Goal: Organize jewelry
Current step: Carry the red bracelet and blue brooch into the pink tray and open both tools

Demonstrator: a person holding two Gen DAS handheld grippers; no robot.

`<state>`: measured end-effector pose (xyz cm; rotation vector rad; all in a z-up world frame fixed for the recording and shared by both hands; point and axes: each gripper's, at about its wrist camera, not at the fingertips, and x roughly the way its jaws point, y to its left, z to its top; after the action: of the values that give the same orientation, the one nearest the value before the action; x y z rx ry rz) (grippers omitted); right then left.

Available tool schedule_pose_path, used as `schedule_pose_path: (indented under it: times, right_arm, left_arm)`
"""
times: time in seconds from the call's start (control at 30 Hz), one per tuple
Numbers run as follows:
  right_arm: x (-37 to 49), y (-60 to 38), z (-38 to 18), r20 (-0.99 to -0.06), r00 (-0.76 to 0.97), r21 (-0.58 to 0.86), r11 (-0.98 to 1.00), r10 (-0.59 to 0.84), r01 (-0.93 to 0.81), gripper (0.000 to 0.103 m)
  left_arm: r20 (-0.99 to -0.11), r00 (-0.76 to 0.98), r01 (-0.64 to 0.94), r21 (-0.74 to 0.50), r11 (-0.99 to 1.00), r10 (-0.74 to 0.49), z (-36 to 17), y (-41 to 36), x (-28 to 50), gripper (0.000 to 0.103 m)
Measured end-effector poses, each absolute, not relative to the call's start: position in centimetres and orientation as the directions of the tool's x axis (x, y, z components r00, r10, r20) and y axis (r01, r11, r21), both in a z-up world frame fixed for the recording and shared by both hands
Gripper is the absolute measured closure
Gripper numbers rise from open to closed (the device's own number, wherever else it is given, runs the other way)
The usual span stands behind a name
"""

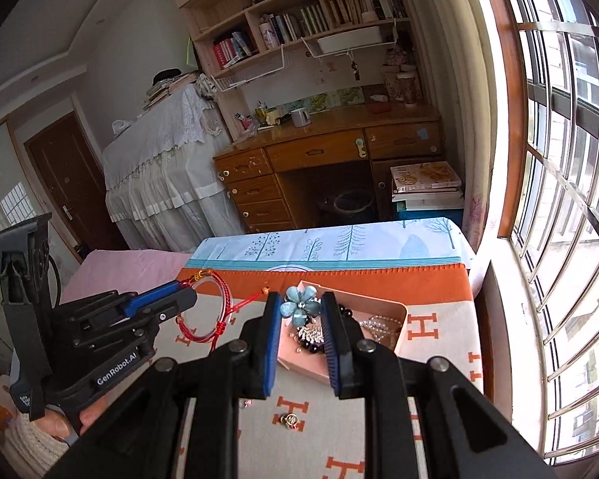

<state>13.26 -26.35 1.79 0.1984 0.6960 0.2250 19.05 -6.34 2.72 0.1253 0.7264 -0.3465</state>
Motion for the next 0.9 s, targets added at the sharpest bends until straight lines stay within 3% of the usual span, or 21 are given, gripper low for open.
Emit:
schedule_pose_path:
  times: [0.37, 0.63, 0.67, 0.73, 0.77, 0.8, 0.9]
  right_arm:
    - [19.0, -28.1, -8.2, -0.785, 0.547, 0.349, 0.937, 0.293, 0.000, 0.083]
    - [19.9, -28.2, -12.0, -0.832, 0.457, 0.383, 0.922, 0.316, 0.060, 0.082]
    - [19.9, -28.2, -12.1, -0.834, 0.453, 0.381, 0.922, 0.315, 0.061, 0.082]
    - [19.7, -28.0, -12.2, -0.840, 0.453, 0.366, 0.928, 0.300, 0.064, 0.081]
    - [19.6, -27.9, -12.1, -0.840, 0.456, 0.360, 0.931, 0.295, 0.060, 0.077]
    - [19.4, -27.7, -12.1, -0.839, 0.459, 0.355, 0.933, 0.292, 0.055, 0.075]
    - [19.0, -27.5, -11.7, -0.830, 0.471, 0.362, 0.931, 0.299, 0.047, 0.073]
  left_arm:
    - [-0.788, 0.575, 0.329, -0.023, 0.944, -0.220, -5.8, -8.9, 26.2, 0.093]
    - [-0.823, 0.524, 0.339, -0.032, 0.940, -0.217, -9.2, -9.1, 27.4, 0.092]
    - [-0.824, 0.521, 0.343, -0.038, 0.939, -0.224, -9.3, -9.1, 27.3, 0.084]
    - [-0.813, 0.537, 0.342, -0.034, 0.939, -0.225, -9.2, -8.8, 27.0, 0.061]
    - [-0.801, 0.556, 0.339, -0.024, 0.940, -0.221, -8.9, -8.7, 26.6, 0.043]
    - [-0.786, 0.581, 0.331, -0.010, 0.944, -0.212, -8.6, -8.6, 26.4, 0.035]
    - [-0.762, 0.617, 0.327, 0.021, 0.945, -0.197, -7.6, -8.3, 25.6, 0.035]
